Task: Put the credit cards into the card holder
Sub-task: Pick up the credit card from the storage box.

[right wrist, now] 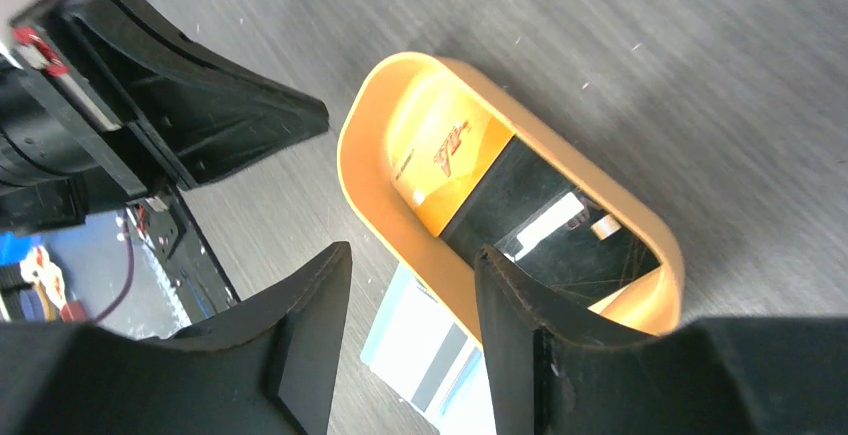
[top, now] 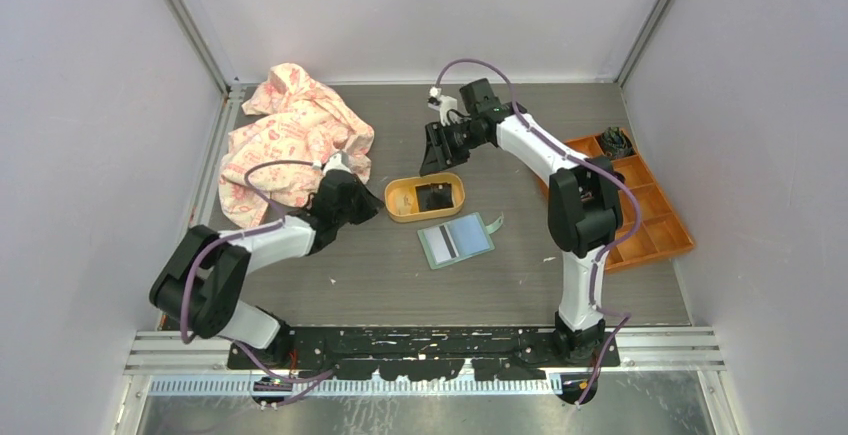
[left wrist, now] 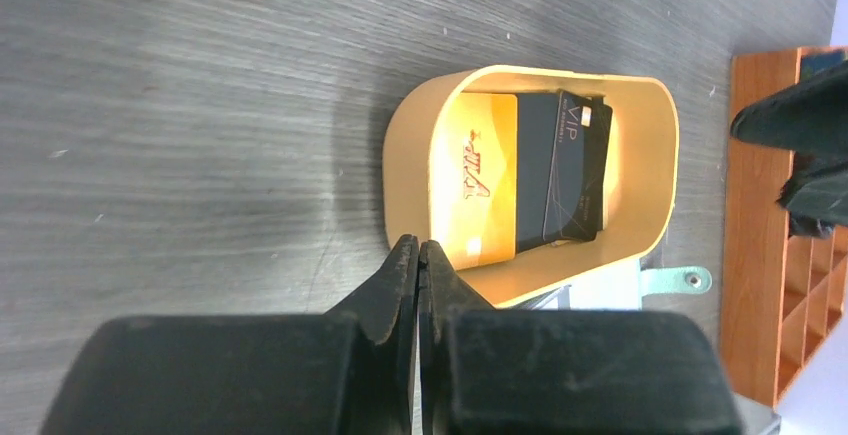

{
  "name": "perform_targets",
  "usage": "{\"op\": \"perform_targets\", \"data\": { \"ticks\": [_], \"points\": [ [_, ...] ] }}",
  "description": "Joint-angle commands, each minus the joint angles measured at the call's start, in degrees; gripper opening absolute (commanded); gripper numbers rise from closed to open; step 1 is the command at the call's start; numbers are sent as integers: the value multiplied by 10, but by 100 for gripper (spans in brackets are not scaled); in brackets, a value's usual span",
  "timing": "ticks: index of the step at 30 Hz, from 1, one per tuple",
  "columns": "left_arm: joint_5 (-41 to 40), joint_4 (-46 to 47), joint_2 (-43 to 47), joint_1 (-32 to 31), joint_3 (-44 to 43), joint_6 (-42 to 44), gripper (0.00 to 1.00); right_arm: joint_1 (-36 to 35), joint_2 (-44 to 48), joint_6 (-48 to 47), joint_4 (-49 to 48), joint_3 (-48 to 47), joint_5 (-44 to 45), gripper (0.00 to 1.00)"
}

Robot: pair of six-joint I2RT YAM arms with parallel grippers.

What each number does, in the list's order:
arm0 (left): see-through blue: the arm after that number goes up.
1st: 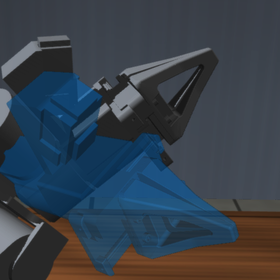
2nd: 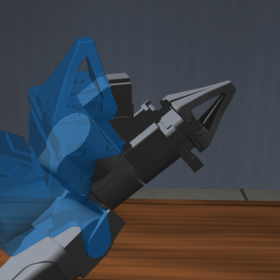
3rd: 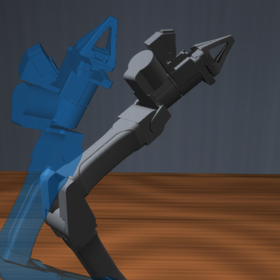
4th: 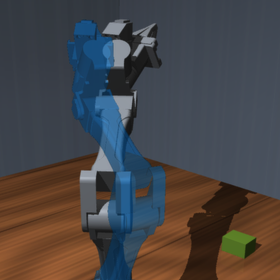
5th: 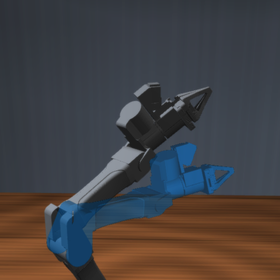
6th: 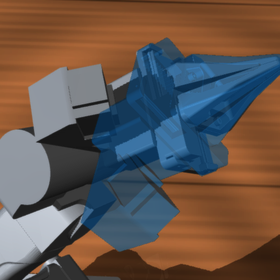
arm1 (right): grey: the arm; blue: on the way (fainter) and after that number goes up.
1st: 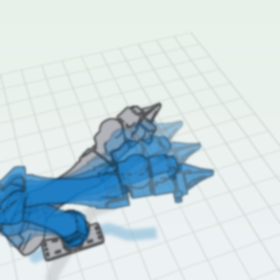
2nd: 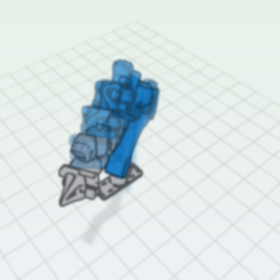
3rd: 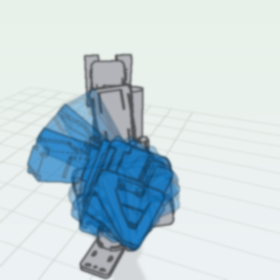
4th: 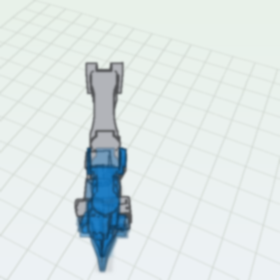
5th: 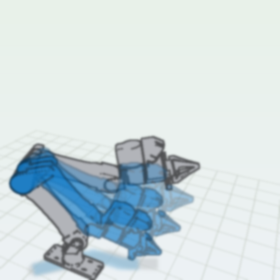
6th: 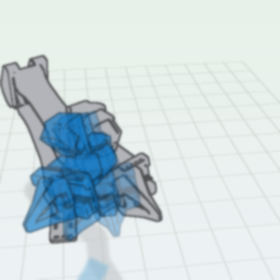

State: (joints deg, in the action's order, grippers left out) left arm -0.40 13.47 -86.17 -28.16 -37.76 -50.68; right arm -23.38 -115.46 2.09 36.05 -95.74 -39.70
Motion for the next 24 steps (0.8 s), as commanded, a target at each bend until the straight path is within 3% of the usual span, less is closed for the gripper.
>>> {"op": "perform_targets", "data": {
  "ticks": [1, 6, 10, 13, 19, 24],
  "points": [
    [-173, 64, 70, -38, 43, -37, 0, -18, 39, -55, -2, 40, -26, 54],
    [-259, 71, 121, -76, 86, -51, 0, -40, 59, -63, -39, 87, -18, 55],
    [-243, 75, 123, -78, 94, -54, 0, -50, 60, -33, -95, 126, 31, 55],
    [-175, 98, 106, -68, 86, -21, 0, -51, 61, -4, -119, 130, 75, 55],
    [71, 77, 35, 17, 17, 29, 20, -50, 69, 9, -115, 126, 167, 55],
    [119, 35, -5, 36, -32, 76, 43, -50, 46, 7, -90, 111, 218, 61]
  ]
}}
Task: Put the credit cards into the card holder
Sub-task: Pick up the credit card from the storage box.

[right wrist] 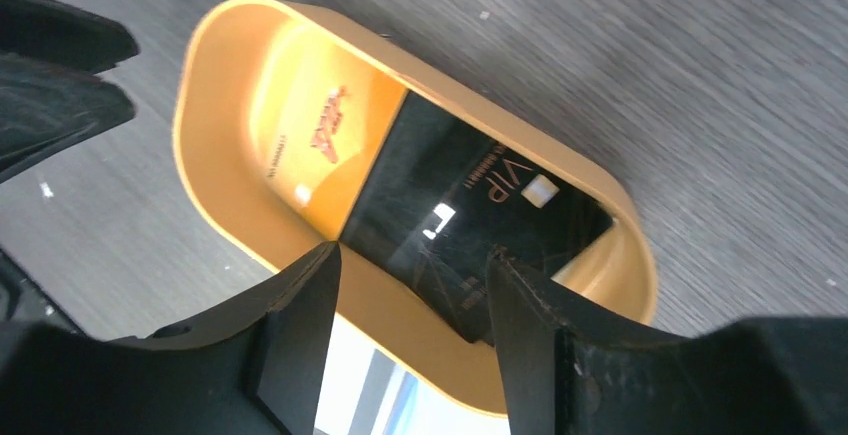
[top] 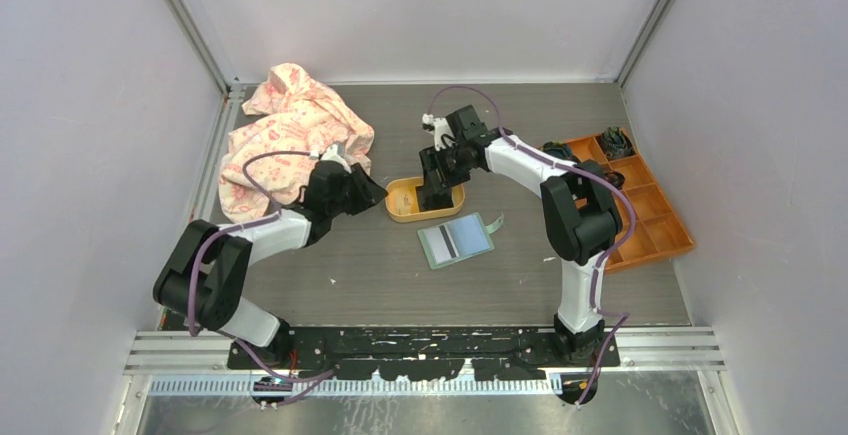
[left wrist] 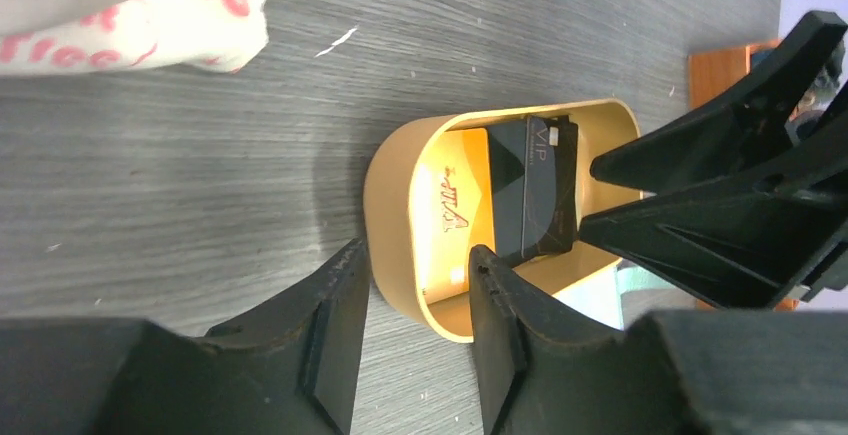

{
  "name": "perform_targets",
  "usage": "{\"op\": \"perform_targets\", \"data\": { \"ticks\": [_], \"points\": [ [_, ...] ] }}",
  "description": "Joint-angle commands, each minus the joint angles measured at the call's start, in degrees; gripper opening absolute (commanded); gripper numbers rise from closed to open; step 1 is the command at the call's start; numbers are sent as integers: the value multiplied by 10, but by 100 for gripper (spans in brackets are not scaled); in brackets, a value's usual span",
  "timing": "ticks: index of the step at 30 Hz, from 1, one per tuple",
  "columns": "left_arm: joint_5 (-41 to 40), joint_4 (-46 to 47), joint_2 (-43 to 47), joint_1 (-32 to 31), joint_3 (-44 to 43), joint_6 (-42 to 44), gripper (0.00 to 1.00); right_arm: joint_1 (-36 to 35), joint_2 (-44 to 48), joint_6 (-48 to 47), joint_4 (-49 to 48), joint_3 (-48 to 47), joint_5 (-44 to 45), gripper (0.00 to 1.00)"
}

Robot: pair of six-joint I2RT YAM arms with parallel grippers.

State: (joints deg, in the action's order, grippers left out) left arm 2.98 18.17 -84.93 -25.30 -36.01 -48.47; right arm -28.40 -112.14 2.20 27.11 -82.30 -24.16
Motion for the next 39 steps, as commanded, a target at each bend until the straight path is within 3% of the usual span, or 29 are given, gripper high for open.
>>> {"op": "perform_targets", "data": {
  "ticks": [1, 9, 11, 25, 32, 39],
  "points": [
    [89, -21, -26, 7, -59, 62, 44, -1, 9, 4, 5, -27, 70, 63],
    [106, -44, -72, 6, -89, 62, 45, -22, -6, 5, 37, -48, 134, 69],
    [107, -45, -77, 6, -91, 59, 44, -32, -9, 15, 40, -48, 151, 75],
    [122, -51, -91, -13, -100, 46, 35, -47, -35, 112, 66, -72, 272, 76],
    [144, -29, -96, -30, -100, 36, 34, -47, -42, 145, 60, -65, 274, 79],
    [155, -10, -101, -55, -100, 27, 32, -40, -62, 138, 74, -77, 202, 77]
  ]
}}
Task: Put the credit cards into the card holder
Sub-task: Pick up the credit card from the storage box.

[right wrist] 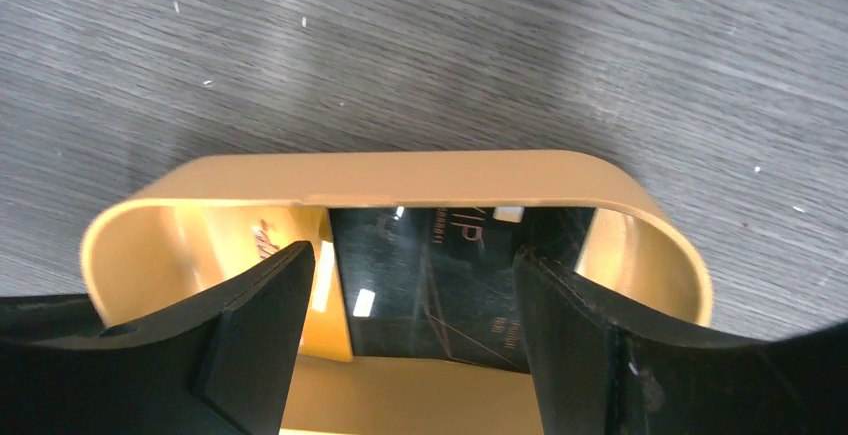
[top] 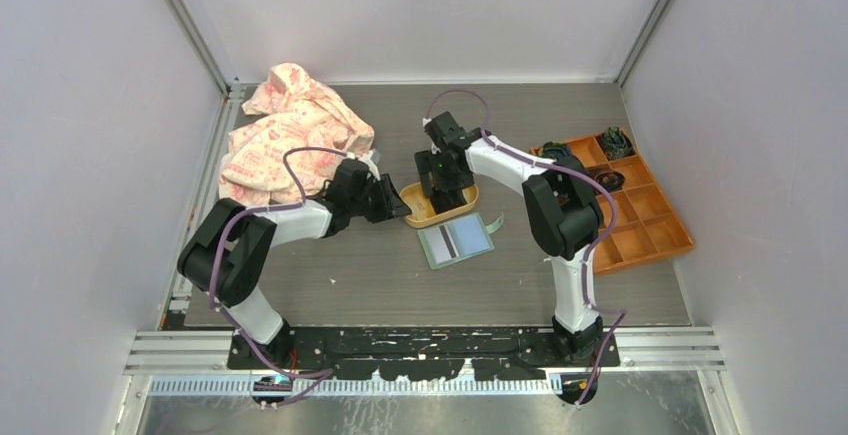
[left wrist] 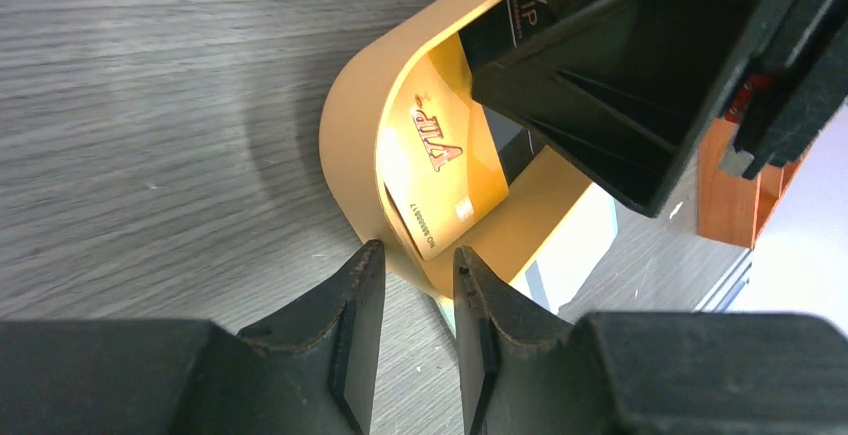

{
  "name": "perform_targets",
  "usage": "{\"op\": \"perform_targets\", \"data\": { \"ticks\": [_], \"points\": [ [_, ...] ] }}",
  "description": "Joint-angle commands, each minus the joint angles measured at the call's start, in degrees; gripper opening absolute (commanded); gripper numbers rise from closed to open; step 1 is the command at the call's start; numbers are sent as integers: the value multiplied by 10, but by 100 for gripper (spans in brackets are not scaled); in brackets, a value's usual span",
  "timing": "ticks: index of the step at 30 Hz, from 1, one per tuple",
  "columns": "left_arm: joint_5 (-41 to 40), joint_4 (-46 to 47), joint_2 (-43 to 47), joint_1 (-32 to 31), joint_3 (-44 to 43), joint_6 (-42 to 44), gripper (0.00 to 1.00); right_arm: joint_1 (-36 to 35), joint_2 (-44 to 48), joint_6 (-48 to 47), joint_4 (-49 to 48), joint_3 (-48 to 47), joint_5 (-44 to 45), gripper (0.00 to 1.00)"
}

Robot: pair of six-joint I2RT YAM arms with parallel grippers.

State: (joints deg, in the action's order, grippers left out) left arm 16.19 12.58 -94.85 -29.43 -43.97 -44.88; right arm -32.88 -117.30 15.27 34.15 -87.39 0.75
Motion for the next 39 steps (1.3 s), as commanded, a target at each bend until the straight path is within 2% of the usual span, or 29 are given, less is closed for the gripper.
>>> {"op": "perform_targets", "data": {
  "ticks": [1, 9, 13, 15, 19, 22, 31, 34, 39],
  "points": [
    [22, 48, -1, -16, -20, -10, 32, 6, -11, 3, 8, -28, -66, 76],
    [19, 57, -3, -17, -14, -17, 31, 9, -24, -19, 33, -46, -228, 64],
    [17, 60, -3, -17, -11, -19, 31, 8, -26, -24, 45, -55, -269, 59],
    [14, 62, -1, -17, -8, -21, 31, 9, -12, -42, 52, -62, -231, 58],
    [10, 67, 2, -18, -3, -24, 31, 8, 27, -99, 43, -53, -77, 58],
    [9, 69, -2, -18, -5, -24, 31, 9, 46, -123, 36, -39, -21, 52],
    [10, 74, -5, -18, 2, -26, 29, 9, 44, -190, 34, -29, 114, 17],
    [10, 74, -6, -18, 1, -25, 29, 9, 28, -218, 43, -30, 170, 11],
    [11, 74, -8, -17, -2, -25, 28, 9, 8, -235, 53, -25, 199, 4]
  ]
}}
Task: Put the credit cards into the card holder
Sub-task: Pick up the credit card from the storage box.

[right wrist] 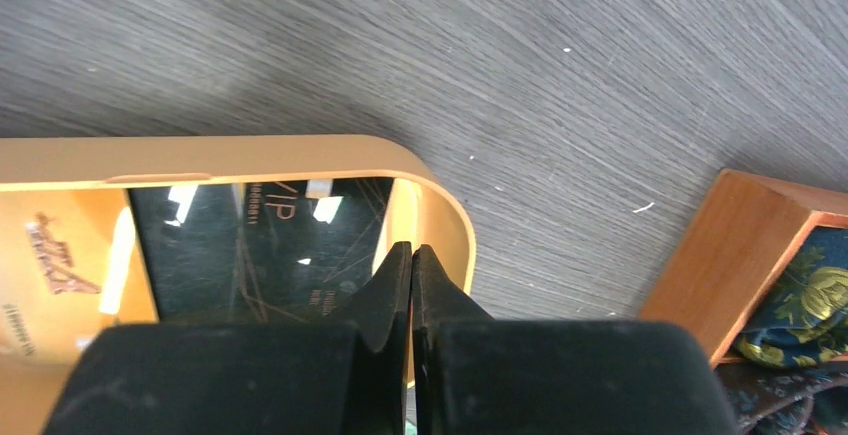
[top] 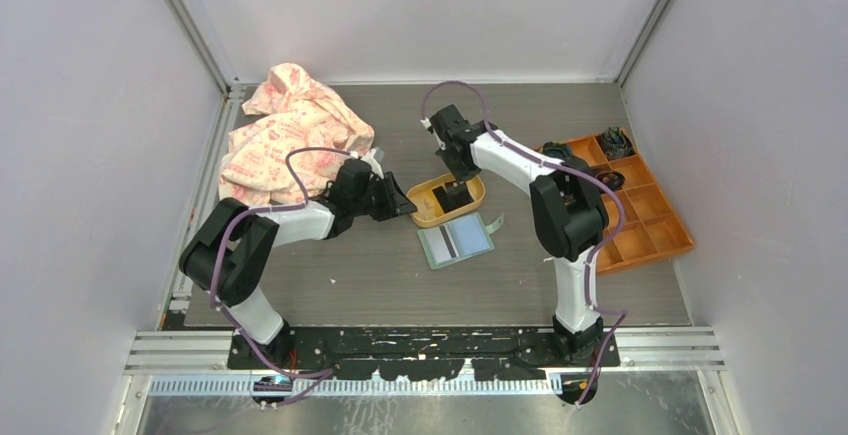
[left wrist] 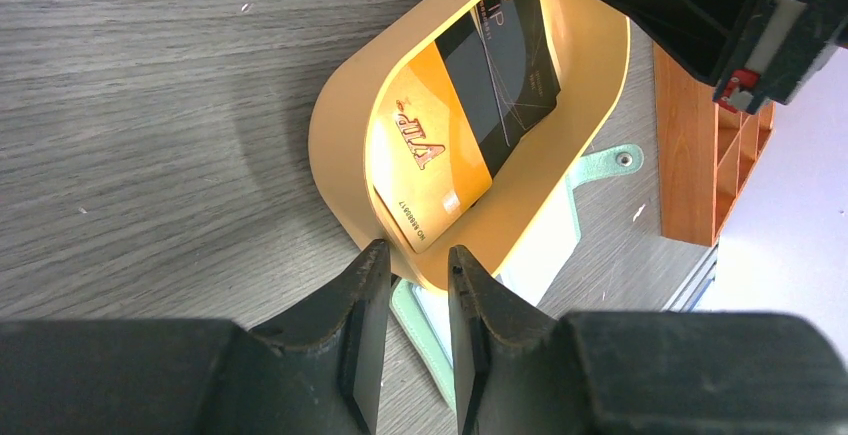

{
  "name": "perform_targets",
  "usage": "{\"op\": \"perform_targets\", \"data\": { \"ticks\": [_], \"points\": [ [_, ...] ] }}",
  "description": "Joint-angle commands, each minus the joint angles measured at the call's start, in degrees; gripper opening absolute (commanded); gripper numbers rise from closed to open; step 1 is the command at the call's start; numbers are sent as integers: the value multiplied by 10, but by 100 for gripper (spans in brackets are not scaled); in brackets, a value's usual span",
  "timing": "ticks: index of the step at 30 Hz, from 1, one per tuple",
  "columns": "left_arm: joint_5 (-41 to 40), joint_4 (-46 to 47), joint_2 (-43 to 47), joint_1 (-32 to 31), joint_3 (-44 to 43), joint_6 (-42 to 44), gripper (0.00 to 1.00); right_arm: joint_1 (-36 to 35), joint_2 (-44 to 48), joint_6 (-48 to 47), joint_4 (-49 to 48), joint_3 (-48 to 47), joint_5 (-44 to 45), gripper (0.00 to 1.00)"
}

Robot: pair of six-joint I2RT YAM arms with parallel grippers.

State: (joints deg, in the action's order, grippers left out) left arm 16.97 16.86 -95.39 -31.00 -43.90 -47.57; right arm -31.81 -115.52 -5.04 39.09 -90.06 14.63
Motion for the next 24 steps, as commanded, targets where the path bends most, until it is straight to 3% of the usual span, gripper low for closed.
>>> {"op": "perform_targets", "data": {
  "ticks": [1, 13, 24],
  "points": [
    [3, 31, -3, -2, -2, 2, 28, -2, -14, -33, 7, 0, 62, 3],
    [7, 30, -6, -2, -6, 2, 28, -2, -54, -26, 46, -13, 10, 2],
    [13, 36, -14, -2, -8, 0, 28, 19, -36, 35, 49, -17, -262, 2]
  ]
}}
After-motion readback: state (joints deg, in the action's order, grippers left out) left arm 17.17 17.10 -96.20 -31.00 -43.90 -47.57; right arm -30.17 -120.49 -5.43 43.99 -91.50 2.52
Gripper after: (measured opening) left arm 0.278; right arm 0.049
